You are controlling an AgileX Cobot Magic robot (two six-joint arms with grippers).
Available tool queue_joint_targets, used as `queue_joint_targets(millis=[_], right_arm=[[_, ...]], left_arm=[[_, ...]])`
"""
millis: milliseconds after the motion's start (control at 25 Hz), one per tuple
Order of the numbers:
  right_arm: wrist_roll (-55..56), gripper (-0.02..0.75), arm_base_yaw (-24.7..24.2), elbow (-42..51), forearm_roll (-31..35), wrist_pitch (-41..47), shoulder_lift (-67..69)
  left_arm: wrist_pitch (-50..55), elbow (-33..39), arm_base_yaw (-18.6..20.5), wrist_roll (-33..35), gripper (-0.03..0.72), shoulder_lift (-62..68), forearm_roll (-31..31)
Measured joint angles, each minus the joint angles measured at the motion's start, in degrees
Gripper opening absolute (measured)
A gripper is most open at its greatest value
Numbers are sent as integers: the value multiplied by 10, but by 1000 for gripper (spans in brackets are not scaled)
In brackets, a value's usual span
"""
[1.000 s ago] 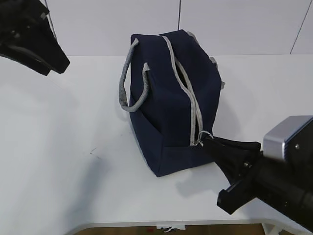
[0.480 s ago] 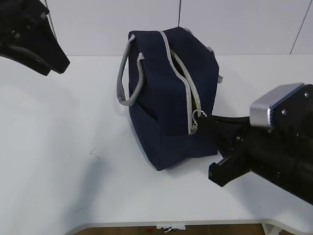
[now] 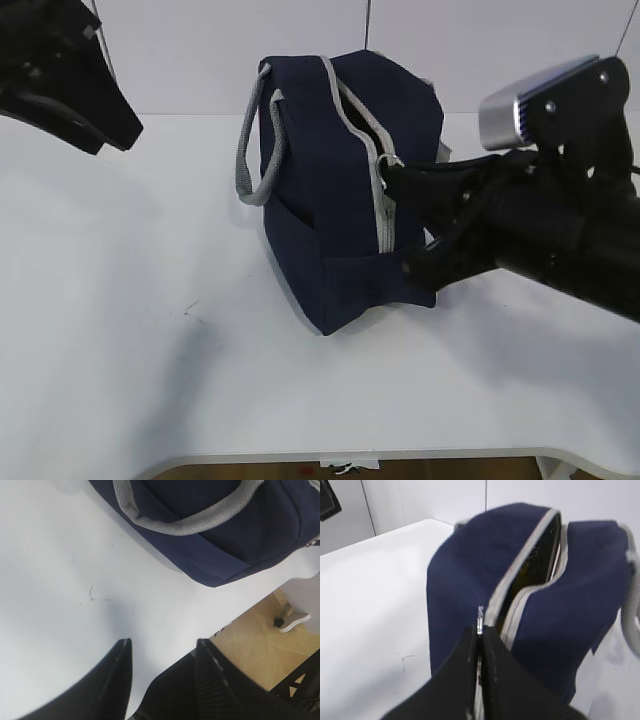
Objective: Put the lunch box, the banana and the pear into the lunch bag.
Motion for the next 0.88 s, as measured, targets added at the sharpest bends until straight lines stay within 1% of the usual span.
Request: queue_joint_targets(millis=[360, 600, 680, 880], right_arm=[[0, 1, 0, -99, -8, 97, -10], [-1, 1, 0, -172, -8, 131, 23], [-1, 1, 0, -193, 1, 138, 37], [-1, 1, 0, -247, 55, 145, 74]], left_arm=[[0, 0, 0, 0, 317, 0, 0], [0, 0, 0, 0, 318, 0, -1], [0, 0, 0, 0, 318, 0, -10], [0, 0, 0, 0, 317, 0, -20]])
